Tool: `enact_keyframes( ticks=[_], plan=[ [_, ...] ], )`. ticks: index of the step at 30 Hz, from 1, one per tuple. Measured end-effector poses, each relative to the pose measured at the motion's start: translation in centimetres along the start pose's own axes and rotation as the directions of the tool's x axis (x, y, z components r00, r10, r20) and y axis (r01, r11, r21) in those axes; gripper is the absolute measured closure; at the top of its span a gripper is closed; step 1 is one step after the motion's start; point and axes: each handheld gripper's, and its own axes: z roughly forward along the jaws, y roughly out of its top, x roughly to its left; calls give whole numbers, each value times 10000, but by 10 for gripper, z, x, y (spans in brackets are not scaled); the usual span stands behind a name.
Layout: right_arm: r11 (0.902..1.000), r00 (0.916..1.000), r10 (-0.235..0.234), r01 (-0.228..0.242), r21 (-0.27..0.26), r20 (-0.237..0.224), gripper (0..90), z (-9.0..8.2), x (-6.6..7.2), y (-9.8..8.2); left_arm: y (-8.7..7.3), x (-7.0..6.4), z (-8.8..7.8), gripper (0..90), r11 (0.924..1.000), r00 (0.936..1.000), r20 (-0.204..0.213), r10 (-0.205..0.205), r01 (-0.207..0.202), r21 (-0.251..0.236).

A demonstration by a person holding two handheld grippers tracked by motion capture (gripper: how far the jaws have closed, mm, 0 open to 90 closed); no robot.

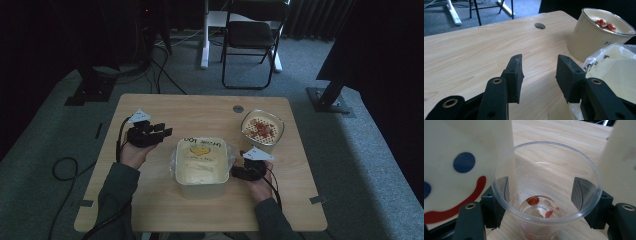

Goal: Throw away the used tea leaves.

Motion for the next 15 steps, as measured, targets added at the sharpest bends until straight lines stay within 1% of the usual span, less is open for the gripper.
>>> enact_keyframes(
  ticks=[2, 3, 8, 12, 13, 14, 15],
  plan=[
    [10000, 10000, 17, -17, -32, 38, 306, -2, -1, -1, 0, 0, 0, 572, 10000, 10000, 0, 0, 0, 0],
    [10000, 10000, 6, -5, -61, 94, 305, -9, -4, -2, -2, 2, -1, 572, 10000, 10000, -50, -69, 69, 18],
    [10000, 9996, 14, -16, 76, 294, 306, -28, -13, -12, -5, 4, 0, 572, 9999, 9998, -126, -159, 160, 29],
    [9999, 9983, 78, -86, 142, 569, 312, -48, -22, -23, -17, 7, 1, 572, 9994, 9989, -330, -336, 335, -49],
    [9999, 9983, 78, -86, 142, 569, 312, -48, -22, -23, -17, 7, 1, 572, 9994, 9989, -330, -336, 335, -49],
    [9999, 9977, 29, -40, 157, 683, 313, -53, -25, -26, -22, 9, 2, 572, 9992, 9983, -437, -393, 393, -5],
    [9998, 9957, 37, -53, 175, 928, 315, -65, -31, -30, -29, 12, 3, 572, 9987, 9969, -609, -491, 499, 108]
  ],
)
